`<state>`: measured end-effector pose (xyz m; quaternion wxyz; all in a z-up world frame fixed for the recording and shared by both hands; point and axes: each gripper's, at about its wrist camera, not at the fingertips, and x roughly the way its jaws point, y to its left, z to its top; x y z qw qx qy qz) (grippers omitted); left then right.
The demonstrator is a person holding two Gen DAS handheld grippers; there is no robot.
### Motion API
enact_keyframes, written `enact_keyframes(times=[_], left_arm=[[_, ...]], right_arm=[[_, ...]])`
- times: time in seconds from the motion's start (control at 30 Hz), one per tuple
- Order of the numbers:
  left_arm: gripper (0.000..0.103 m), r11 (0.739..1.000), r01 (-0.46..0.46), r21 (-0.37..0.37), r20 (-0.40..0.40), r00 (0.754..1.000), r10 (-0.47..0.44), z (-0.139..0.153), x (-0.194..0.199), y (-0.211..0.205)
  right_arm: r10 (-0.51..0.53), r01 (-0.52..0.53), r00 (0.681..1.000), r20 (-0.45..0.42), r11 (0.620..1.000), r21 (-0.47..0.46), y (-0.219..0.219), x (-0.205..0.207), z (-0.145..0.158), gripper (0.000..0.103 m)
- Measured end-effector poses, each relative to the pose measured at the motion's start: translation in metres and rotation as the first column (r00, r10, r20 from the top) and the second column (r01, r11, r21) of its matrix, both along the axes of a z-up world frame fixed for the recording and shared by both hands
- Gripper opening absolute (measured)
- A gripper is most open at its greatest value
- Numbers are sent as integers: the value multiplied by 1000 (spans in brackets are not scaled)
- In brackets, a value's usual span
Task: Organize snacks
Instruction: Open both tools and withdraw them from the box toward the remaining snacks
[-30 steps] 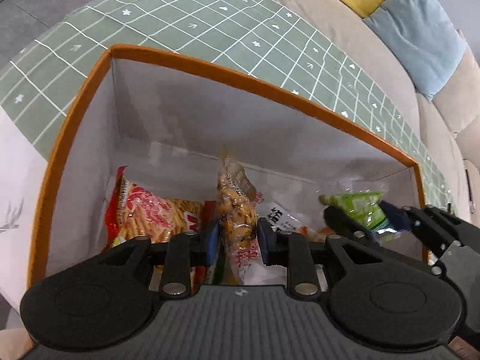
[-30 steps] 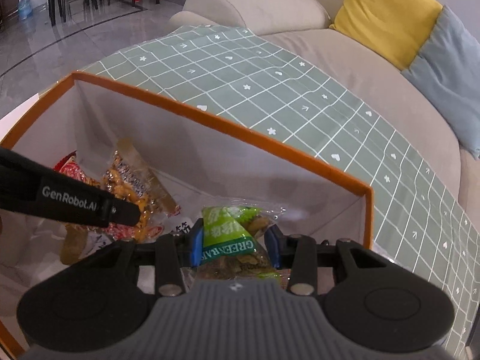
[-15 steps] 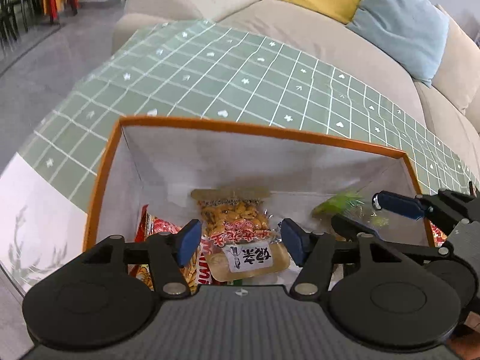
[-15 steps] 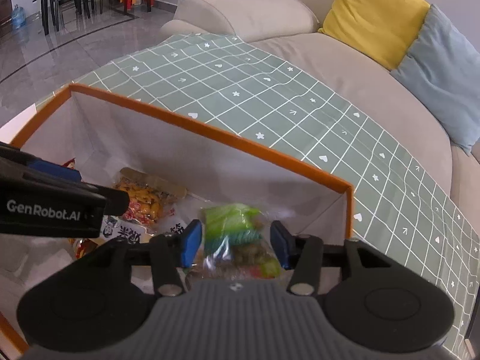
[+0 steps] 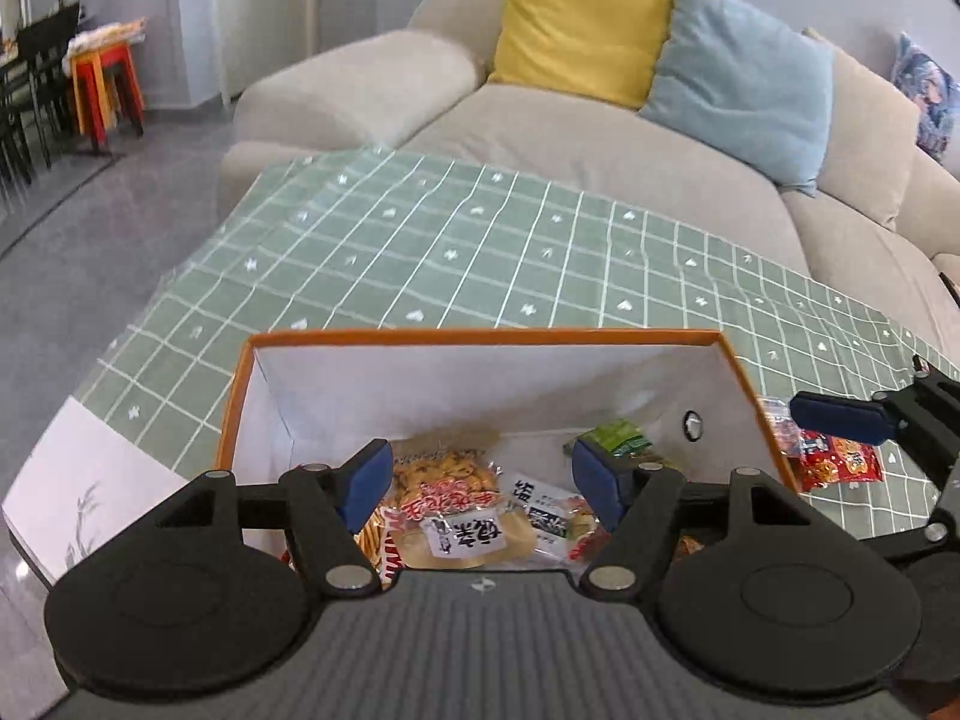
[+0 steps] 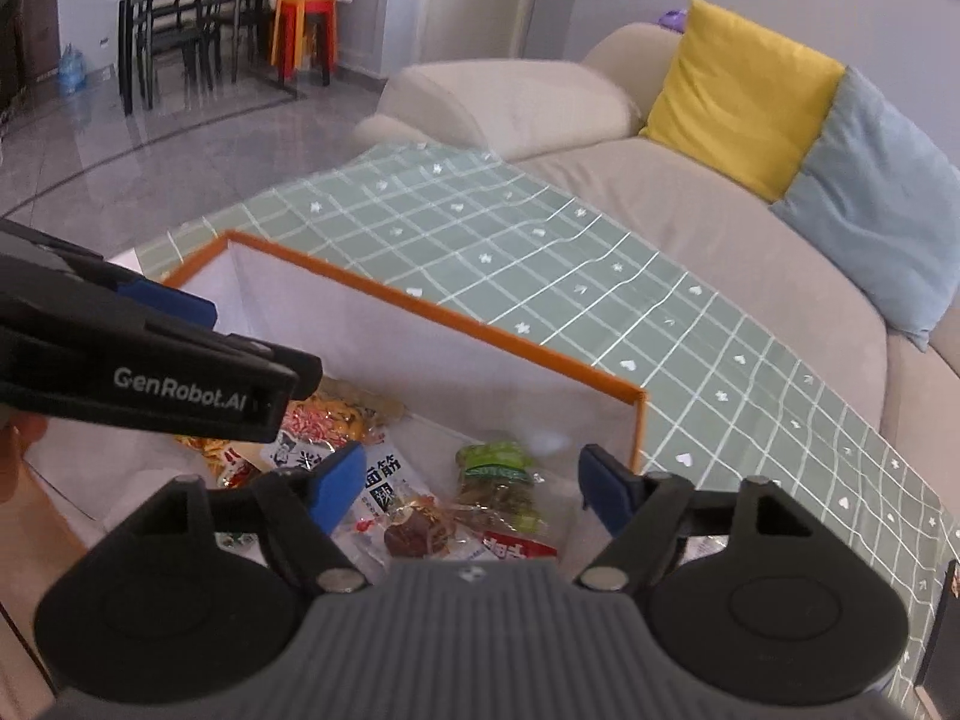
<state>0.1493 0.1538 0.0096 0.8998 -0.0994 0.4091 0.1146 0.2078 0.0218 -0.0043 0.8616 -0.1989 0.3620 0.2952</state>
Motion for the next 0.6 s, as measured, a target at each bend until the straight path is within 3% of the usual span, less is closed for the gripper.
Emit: enact_keyframes(times=[0.17, 0.33, 0.6], left_arm=[[80, 996, 53, 69, 77, 995, -59, 13, -13, -25], [79, 982, 131, 133, 163, 975, -152, 22, -25, -55], [75, 949, 243, 199, 208, 936, -283, 23, -33, -104]], right_arm=[[-67, 64, 997, 47, 996, 57, -30, -18, 14, 82], [-108, 101, 989, 104, 992, 71, -62, -37, 20, 84], [-264, 255, 962, 65, 959, 123, -118, -55, 17, 87]])
